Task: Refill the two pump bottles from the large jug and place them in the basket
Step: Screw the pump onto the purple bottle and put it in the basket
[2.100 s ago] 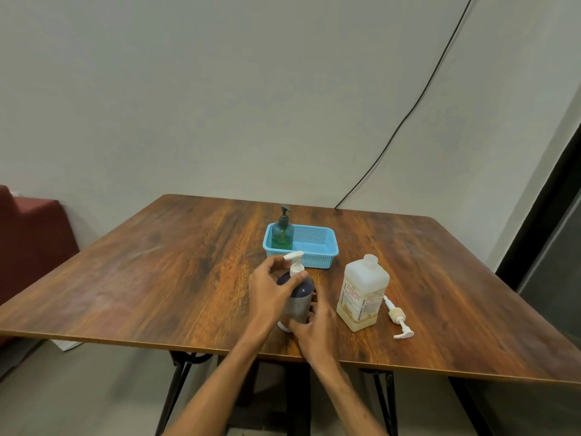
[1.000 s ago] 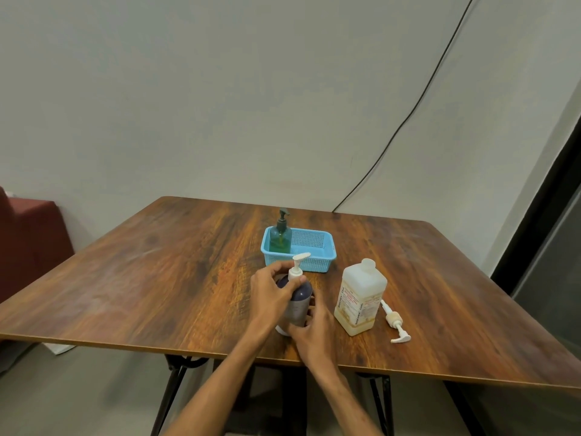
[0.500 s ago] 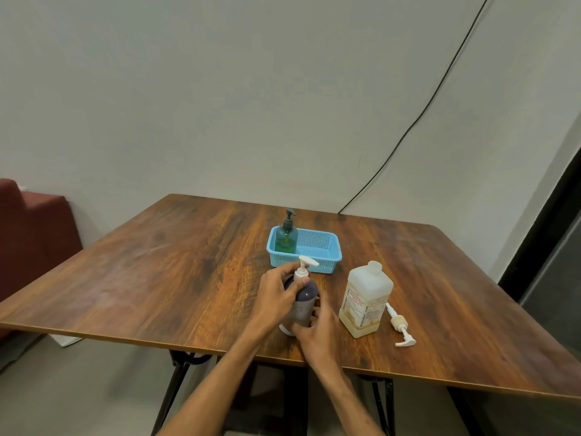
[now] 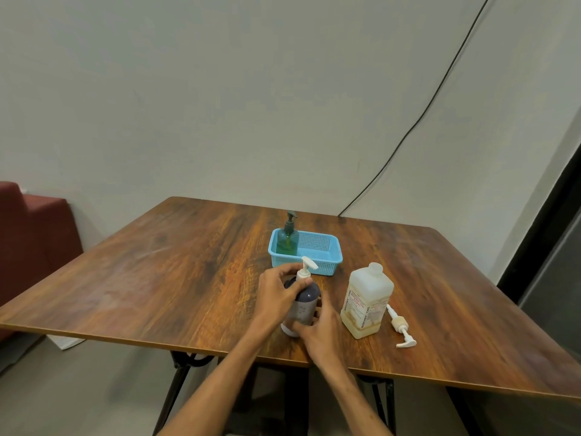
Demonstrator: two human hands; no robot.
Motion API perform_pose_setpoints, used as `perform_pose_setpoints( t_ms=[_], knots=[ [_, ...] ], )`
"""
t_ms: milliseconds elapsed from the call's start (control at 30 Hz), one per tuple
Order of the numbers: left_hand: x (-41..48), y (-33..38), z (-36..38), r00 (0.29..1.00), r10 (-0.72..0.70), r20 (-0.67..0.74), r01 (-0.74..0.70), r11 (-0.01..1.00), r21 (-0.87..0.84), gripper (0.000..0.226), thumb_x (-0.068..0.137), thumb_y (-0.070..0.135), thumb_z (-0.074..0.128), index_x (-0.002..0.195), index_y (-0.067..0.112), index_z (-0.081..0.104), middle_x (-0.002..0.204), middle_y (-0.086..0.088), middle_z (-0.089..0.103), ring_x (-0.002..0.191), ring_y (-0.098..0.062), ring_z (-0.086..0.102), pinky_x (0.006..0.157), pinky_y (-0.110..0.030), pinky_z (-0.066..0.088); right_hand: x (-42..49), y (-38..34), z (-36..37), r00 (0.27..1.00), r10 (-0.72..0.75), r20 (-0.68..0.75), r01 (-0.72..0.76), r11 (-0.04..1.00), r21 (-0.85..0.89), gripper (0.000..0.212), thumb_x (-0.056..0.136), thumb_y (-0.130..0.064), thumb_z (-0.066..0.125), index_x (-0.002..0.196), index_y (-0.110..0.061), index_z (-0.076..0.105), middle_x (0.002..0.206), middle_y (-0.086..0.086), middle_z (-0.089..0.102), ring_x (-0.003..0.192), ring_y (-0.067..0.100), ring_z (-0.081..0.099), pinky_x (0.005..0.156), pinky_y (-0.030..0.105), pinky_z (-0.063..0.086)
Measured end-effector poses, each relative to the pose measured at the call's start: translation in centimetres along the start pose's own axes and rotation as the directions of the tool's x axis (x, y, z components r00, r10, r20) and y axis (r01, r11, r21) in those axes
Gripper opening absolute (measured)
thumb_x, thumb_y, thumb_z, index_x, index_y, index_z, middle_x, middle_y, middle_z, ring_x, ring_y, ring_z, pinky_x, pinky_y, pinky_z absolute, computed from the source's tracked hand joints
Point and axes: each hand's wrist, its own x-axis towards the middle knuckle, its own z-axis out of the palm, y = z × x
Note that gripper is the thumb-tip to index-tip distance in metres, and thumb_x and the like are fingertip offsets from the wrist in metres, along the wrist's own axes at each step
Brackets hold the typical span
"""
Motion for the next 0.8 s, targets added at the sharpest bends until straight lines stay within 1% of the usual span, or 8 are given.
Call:
perform_pose_setpoints(
  t_ms=[100,200,267,433,533,667,733,800],
  knots=[
    [0.4,-0.2,-0.2,0.997,-0.011,0.07,0.013,1.0,-0.023,0.026,0.085,0.014,0.077,0.111,0.016,0.075,0.102,0.009,0.076,0.098,-0.002,0.071,0.087,-0.027,0.058,0.0,-0.2,-0.1,1.0,-0.002,-0.008,0.002,1.0,-0.012,0.085,0.057,-0.047,0.087,0.129,-0.048,0.042,0.118,-0.02,0.061,0.109,0.005,0.06,0.088,0.037,0.057],
    [0.6,-0.5,-0.5,0.993,-0.021,0.12,0.024,0.999,-0.025,0.028,0.085,0.017,0.077,0.113,0.016,0.075,0.105,0.008,0.076,0.102,-0.008,0.071,0.092,-0.038,0.058,0.2,-0.6,-0.3,1.0,-0.011,-0.007,0.011,0.999,-0.042,0.083,0.056,-0.048,0.087,0.124,-0.049,0.04,0.115,-0.021,0.06,0.109,0.005,0.059,0.09,0.034,0.055],
    [0.7,-0.7,-0.7,0.99,-0.023,0.138,0.025,1.0,-0.011,0.033,0.084,0.021,0.079,0.117,0.015,0.073,0.108,0.008,0.075,0.104,-0.006,0.07,0.093,-0.038,0.058,0.4,-0.9,-0.5,1.0,-0.014,-0.009,0.014,0.998,-0.058,0.086,0.055,-0.045,0.088,0.127,-0.045,0.041,0.118,-0.019,0.059,0.112,0.007,0.059,0.093,0.034,0.054],
    [0.6,-0.1,-1.5,0.979,-0.049,0.197,0.062,0.996,-0.062,0.048,0.083,0.025,0.081,0.127,0.014,0.066,0.12,0.006,0.071,0.111,-0.002,0.066,0.096,-0.025,0.055,0.8,-1.6,-0.8,1.0,-0.001,-0.015,0.0,0.997,-0.073,0.078,0.056,-0.053,0.086,0.122,-0.043,0.046,0.113,-0.018,0.061,0.105,0.005,0.06,0.091,0.035,0.055],
    [0.6,0.3,-2.1,0.986,-0.06,0.152,0.083,0.985,-0.151,0.041,0.086,0.015,0.077,0.125,0.016,0.066,0.12,0.005,0.071,0.112,-0.005,0.066,0.087,-0.02,0.055,1.2,-2.0,-0.8,1.0,0.014,-0.014,-0.015,0.997,-0.07,0.082,0.053,-0.052,0.088,0.123,-0.038,0.048,0.118,-0.015,0.062,0.108,0.006,0.06,0.093,0.037,0.055],
    [1.4,0.4,-2.9,0.997,-0.065,0.048,0.075,0.966,-0.249,0.037,0.088,-0.003,0.067,0.121,0.012,0.068,0.12,-0.001,0.071,0.115,-0.011,0.066,0.09,-0.021,0.055,2.4,-3.1,-0.6,0.997,0.019,-0.073,-0.023,0.999,-0.047,0.083,0.049,-0.056,0.088,0.12,-0.039,0.05,0.12,-0.016,0.063,0.108,0.004,0.06,0.092,0.036,0.056],
    [2.2,0.3,-3.3,0.996,-0.087,-0.005,0.082,0.962,-0.259,0.033,0.088,-0.002,0.067,0.116,0.015,0.07,0.119,-0.002,0.072,0.114,-0.013,0.066,0.092,-0.025,0.056,3.5,-4.1,-0.9,0.994,0.014,-0.106,-0.018,0.999,-0.032,0.081,0.052,-0.045,0.092,0.121,-0.035,0.05,0.123,-0.013,0.062,0.107,0.005,0.06,0.09,0.032,0.055],
    [3.2,0.1,-3.5,0.995,-0.096,-0.041,0.083,0.966,-0.243,0.031,0.088,-0.001,0.067,0.112,0.018,0.071,0.116,0.001,0.073,0.112,-0.014,0.067,0.096,-0.03,0.056,5.1,-5.4,-1.3,0.989,0.012,-0.15,-0.016,0.999,-0.028,0.082,0.057,-0.033,0.093,0.127,-0.025,0.05,0.126,-0.007,0.061,0.109,0.011,0.06,0.088,0.029,0.052]
  ],
)
